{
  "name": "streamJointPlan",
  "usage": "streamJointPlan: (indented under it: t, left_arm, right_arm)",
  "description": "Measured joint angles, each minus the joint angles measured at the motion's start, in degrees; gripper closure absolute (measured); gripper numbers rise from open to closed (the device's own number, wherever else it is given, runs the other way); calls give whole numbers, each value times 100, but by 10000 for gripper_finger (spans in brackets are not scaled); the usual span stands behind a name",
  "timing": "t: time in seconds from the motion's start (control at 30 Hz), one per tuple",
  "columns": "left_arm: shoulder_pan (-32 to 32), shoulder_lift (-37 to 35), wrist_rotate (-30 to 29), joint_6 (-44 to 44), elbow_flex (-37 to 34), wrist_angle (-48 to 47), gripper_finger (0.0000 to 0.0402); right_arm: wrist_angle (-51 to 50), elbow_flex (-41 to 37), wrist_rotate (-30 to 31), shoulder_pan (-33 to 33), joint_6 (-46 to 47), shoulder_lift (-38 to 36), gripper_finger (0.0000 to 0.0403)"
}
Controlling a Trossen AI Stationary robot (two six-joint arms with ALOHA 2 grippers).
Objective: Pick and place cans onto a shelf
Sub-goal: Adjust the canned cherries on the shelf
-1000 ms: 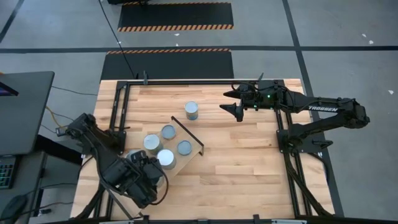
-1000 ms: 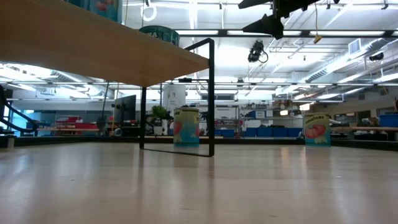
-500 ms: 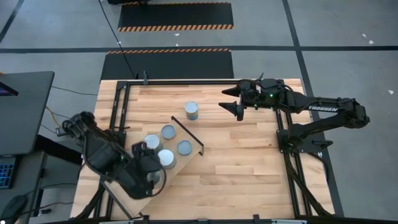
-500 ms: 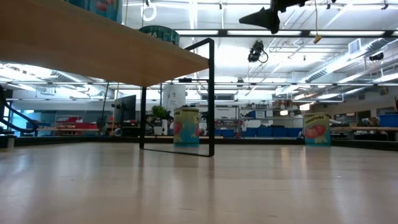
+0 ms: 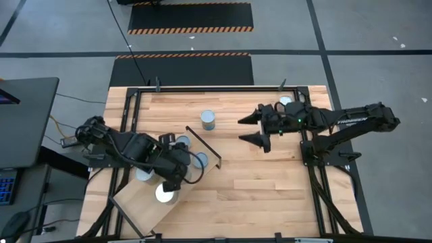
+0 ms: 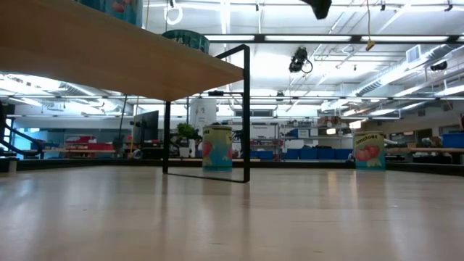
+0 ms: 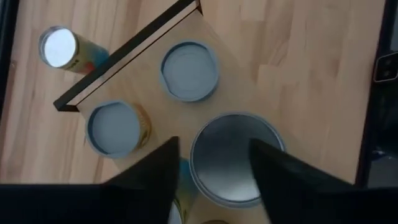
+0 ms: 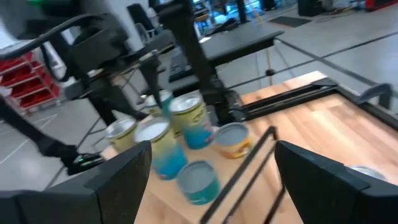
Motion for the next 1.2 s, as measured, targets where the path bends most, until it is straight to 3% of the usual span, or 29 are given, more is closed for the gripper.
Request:
streamJointPlan:
  t: [0.3,1.2]
  left_arm:
    - [-9,178,241,254,-9,4,389]
    - [-21,578,796,174,11,-7,396]
  right_arm:
    - [-4,0,418,438,-4,0,55]
    - [29,0,92,442,-153,0,55]
